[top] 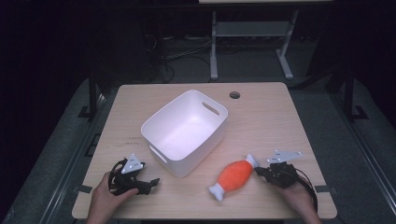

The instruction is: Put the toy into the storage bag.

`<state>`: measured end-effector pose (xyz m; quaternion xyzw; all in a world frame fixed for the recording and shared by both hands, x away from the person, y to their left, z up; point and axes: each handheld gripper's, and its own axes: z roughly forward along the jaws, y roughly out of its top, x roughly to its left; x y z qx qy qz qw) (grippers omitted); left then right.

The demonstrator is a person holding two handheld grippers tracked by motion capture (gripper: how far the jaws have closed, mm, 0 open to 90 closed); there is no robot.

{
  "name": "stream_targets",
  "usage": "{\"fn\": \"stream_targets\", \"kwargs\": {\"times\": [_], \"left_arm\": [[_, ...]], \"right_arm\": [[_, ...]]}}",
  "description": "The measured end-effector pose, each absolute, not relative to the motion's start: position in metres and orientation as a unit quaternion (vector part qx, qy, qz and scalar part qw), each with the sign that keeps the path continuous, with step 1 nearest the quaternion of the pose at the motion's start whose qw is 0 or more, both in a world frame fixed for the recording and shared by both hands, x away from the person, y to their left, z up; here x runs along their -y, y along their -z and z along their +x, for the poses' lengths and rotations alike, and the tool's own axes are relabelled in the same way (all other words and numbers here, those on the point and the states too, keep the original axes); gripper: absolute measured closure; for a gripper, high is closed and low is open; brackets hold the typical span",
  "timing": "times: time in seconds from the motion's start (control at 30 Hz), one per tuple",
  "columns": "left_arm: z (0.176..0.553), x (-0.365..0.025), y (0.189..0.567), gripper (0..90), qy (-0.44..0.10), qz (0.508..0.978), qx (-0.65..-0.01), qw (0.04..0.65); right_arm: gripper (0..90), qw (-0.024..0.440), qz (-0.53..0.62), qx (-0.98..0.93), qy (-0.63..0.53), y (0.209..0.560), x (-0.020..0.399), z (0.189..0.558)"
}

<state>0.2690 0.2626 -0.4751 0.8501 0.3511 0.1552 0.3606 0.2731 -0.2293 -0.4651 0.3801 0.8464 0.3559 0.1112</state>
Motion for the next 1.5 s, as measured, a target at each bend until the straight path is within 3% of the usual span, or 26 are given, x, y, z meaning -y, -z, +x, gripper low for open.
{"fn": "stream_targets", "kwargs": {"times": [1.5], "left_arm": [[0.269,-0.262,0.475,12.9,-0.153,0.849,-0.354,0.362]], "right_arm": [[89.6,0.110,0.351,-0.851,-0.374,0.463,0.175,0.333]]}}
